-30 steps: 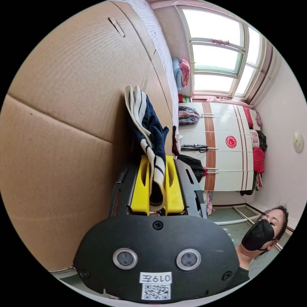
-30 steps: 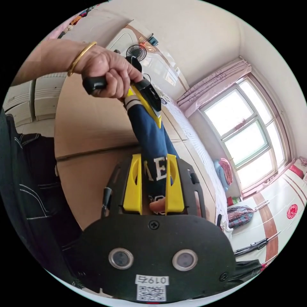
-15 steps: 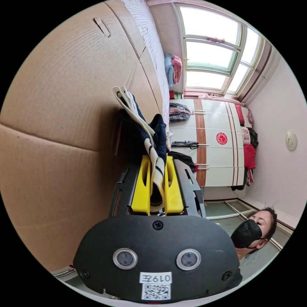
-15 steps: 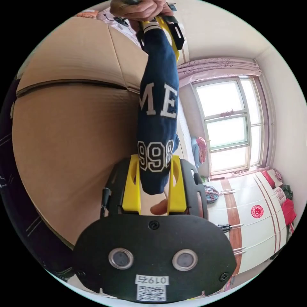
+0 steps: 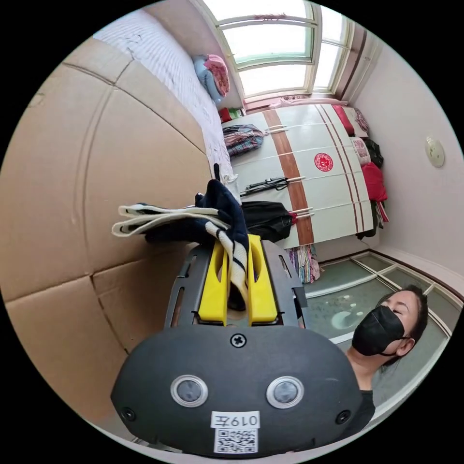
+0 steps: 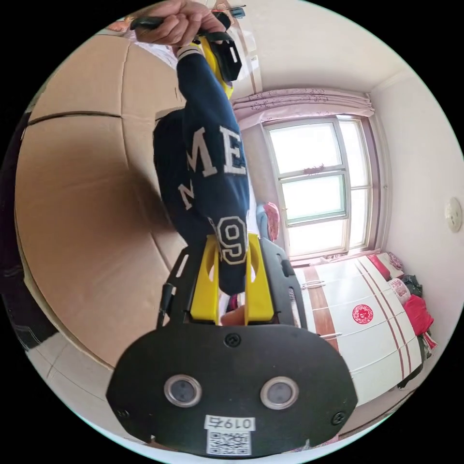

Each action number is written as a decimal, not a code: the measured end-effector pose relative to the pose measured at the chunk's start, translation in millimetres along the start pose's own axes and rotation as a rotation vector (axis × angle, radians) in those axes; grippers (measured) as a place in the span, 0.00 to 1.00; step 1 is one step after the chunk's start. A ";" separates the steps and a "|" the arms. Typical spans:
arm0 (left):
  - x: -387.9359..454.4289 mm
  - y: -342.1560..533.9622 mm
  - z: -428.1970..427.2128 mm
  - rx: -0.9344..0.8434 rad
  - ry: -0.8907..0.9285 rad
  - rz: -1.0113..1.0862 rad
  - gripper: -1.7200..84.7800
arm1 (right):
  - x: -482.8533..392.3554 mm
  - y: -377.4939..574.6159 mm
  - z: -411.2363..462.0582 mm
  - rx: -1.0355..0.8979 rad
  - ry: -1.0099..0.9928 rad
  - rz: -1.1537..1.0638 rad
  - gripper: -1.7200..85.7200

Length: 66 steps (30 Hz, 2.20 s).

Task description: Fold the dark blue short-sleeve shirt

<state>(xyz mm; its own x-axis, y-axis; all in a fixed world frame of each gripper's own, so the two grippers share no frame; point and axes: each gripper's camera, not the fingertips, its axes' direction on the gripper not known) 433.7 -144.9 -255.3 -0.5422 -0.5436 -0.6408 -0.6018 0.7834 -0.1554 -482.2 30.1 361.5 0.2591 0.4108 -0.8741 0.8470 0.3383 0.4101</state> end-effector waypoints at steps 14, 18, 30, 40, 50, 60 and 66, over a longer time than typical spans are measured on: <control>100.6 -275.1 379.8 -0.028 0.118 0.365 0.10 | 285.6 184.2 284.1 -0.215 0.265 0.049 0.12; 95.6 -316.6 480.1 0.047 0.133 0.395 0.10 | 323.2 243.5 368.5 -0.251 0.294 0.084 0.12; -84.2 -301.1 726.5 -0.279 -0.059 -0.010 0.11 | 215.0 373.9 491.7 -0.469 0.081 0.006 0.13; -74.6 -311.2 742.5 -0.389 -0.108 0.023 0.13 | 242.6 465.5 487.1 -0.726 0.183 -0.014 0.10; -7.2 -257.3 708.2 -0.154 -0.295 0.337 0.05 | 381.8 500.0 472.2 -0.392 -0.218 0.905 0.01; 24.1 -221.8 742.0 -0.314 -0.351 0.381 0.03 | 385.8 523.1 519.6 -0.529 -0.277 1.013 0.01; 76.6 -122.3 583.6 -0.207 -0.423 0.695 0.03 | 367.3 477.1 399.6 -0.196 -0.320 1.030 0.01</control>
<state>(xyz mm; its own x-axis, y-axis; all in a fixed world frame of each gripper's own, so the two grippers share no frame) 808.1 -106.5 -724.1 -0.5886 0.2336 -0.7739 -0.3296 0.8048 0.4936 202.5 4.1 132.0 0.9329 0.3445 -0.1045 0.0746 0.0992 0.9923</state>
